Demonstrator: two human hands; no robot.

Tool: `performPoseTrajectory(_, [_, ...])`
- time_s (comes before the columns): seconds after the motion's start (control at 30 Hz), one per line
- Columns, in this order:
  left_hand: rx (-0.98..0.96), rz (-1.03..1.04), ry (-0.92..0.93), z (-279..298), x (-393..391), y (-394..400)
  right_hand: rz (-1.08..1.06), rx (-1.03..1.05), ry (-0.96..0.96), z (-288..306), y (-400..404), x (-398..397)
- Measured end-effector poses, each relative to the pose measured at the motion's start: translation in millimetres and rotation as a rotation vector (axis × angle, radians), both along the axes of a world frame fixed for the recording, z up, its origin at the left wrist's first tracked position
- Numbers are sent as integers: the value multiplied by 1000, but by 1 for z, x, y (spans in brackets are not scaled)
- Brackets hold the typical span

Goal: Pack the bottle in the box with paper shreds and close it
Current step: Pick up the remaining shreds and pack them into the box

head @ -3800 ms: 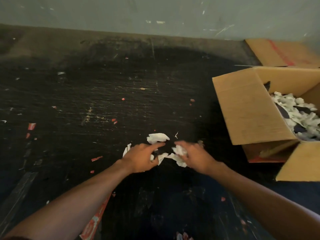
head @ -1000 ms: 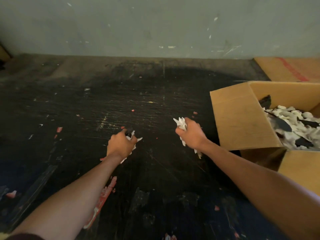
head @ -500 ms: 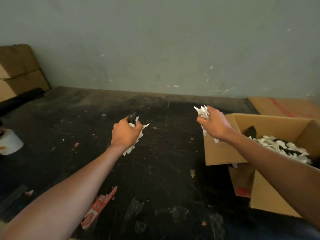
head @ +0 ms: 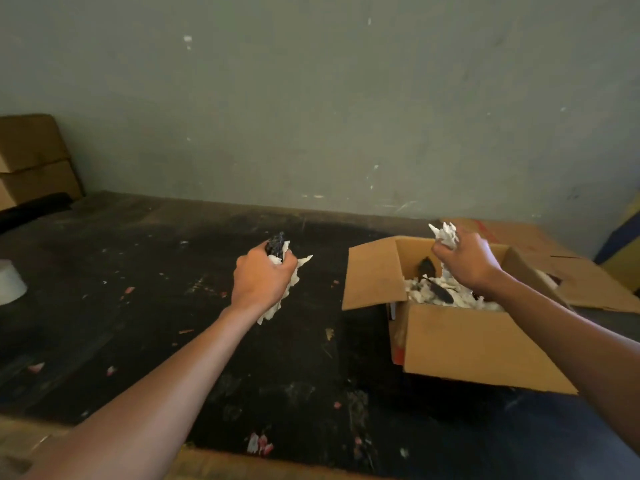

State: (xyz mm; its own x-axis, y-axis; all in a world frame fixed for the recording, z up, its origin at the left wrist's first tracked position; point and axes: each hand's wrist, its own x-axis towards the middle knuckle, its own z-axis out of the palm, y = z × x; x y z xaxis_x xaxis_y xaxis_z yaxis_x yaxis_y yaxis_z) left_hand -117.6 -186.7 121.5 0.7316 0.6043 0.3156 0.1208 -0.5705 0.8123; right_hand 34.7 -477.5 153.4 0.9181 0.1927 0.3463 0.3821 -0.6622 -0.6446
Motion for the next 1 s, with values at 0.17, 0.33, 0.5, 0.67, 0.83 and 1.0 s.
performPoseTrajectory(0.17, [11,-110,-57,23,16,-62,-35,52,3,10,-56,-6])
performPoseTrajectory(0.33, [25,-213,-89,26,54,-124,-59,52,0,15,-102,5])
performPoseTrajectory(0.5, [8,-257,-109,23,115,-179,-54,82,-17,16,-134,42])
performPoseTrajectory(0.67, [18,-267,-40,4,194,-226,11,136,88,-10,-152,100])
performPoseTrajectory(0.83, [-2,-190,282,-44,272,-252,119,53,228,-59,-157,167])
performPoseTrajectory(1.0, [-107,-408,456,-70,303,-263,235,-65,480,-102,-155,212])
